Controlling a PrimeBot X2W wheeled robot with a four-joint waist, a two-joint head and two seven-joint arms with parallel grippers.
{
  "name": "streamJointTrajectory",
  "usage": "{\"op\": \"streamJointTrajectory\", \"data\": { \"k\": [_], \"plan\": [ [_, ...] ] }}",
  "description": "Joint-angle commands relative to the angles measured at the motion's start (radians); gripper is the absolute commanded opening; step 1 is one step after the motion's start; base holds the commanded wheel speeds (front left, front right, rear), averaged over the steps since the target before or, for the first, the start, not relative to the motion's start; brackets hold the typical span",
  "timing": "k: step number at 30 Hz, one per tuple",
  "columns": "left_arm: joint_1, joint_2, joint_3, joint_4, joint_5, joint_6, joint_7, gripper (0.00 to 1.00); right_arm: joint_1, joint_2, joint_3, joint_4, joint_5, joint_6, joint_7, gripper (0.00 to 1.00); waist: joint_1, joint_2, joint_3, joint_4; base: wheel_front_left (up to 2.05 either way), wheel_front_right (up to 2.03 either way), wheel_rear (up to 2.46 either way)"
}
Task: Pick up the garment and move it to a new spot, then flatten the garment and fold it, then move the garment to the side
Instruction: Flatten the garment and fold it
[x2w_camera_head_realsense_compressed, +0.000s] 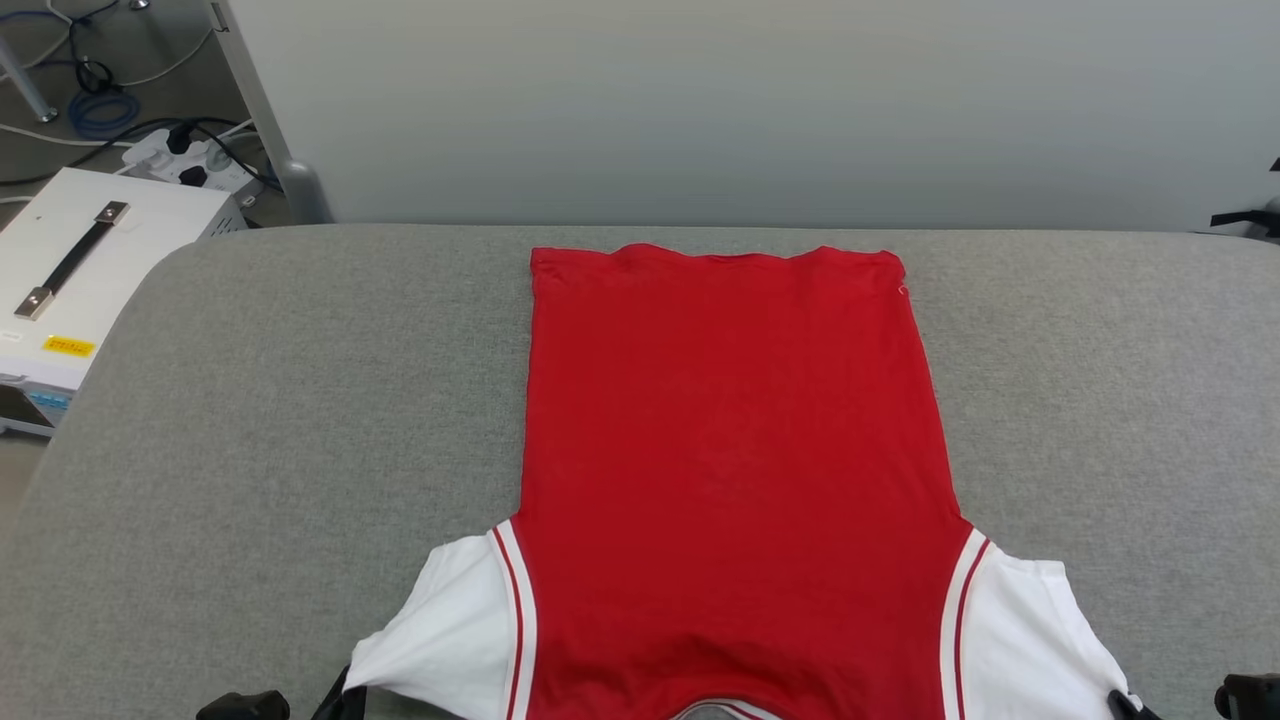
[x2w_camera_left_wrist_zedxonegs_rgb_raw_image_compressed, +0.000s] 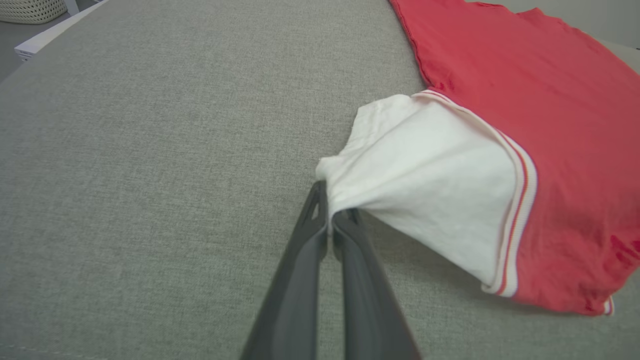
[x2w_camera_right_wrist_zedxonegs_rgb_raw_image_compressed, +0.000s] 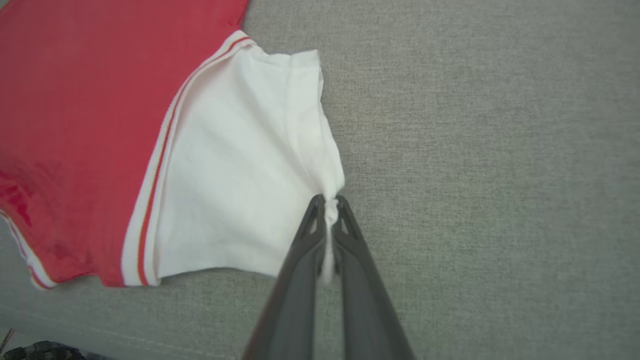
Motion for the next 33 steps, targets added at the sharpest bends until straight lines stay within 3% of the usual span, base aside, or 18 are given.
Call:
{"op": "streamJointTrajectory", "data": {
  "k": [1, 2, 3, 4, 5, 13, 21, 27, 33],
  "plan": [
    [-0.001, -0.005, -0.002, 0.006, 0.004, -0.007, -0.007, 0.0, 0.005, 0.003, -0.008, -0.012, -0.007, -0.001, 0.005, 0.0, 0.0001, 0.0, 0.003, -0.001, 0.0, 0.0, 0.0],
    [-0.009, -0.009, -0.003, 0.007, 0.01, -0.01, -0.009, 0.0, -0.002, 0.005, -0.01, -0.019, -0.012, -0.001, 0.005, 0.0, 0.0001, 0.0, 0.004, -0.002, 0.0, 0.0, 0.0],
    [-0.016, -0.012, -0.003, 0.008, 0.014, -0.012, -0.011, 0.0, -0.009, 0.007, -0.011, -0.024, -0.017, -0.001, 0.004, 0.2, 0.0001, 0.0, 0.006, -0.002, 0.0, 0.0, 0.0],
    [-0.024, -0.015, -0.004, 0.009, 0.019, -0.015, -0.013, 0.0, -0.019, 0.009, -0.011, -0.031, -0.022, -0.001, 0.007, 0.46, 0.0001, 0.0, 0.007, -0.003, 0.0, 0.0, 0.0],
    [-0.031, -0.018, -0.004, 0.008, 0.024, -0.016, -0.014, 0.0, -0.027, 0.009, -0.007, -0.036, -0.029, -0.001, 0.01, 1.0, 0.0001, 0.0, 0.009, -0.003, 0.0, 0.0, 0.0],
    [-0.092, -0.047, 0.004, -0.029, 0.073, -0.022, -0.023, 0.0, -0.147, 0.008, -0.052, -0.122, -0.086, -0.001, -0.027, 1.0, 0.0001, 0.0, 0.051, 0.018, 0.0, 0.0, 0.0],
    [-0.148, -0.084, 0.027, -0.107, 0.141, -0.017, -0.025, 0.0, -0.405, -0.082, -0.125, -0.247, -0.091, -0.001, 0.034, 1.0, 0.0001, 0.0, 0.167, 0.076, 0.0, 0.0, 0.0],
    [-0.197, -0.128, 0.042, -0.159, 0.196, -0.031, -0.025, 0.0, -0.693, -0.197, -0.054, -0.249, -0.051, -0.001, 0.253, 1.0, 0.0001, 0.0, 0.286, 0.134, 0.0, 0.0, 0.0],
    [-0.245, -0.181, 0.059, -0.195, 0.243, -0.057, -0.025, 0.0, -1.0, -0.27, 0.076, -0.129, 0.054, -0.001, 0.603, 1.0, 0.0001, 0.0, 0.408, 0.185, 0.0, 0.0, 0.0]
  ]
}}
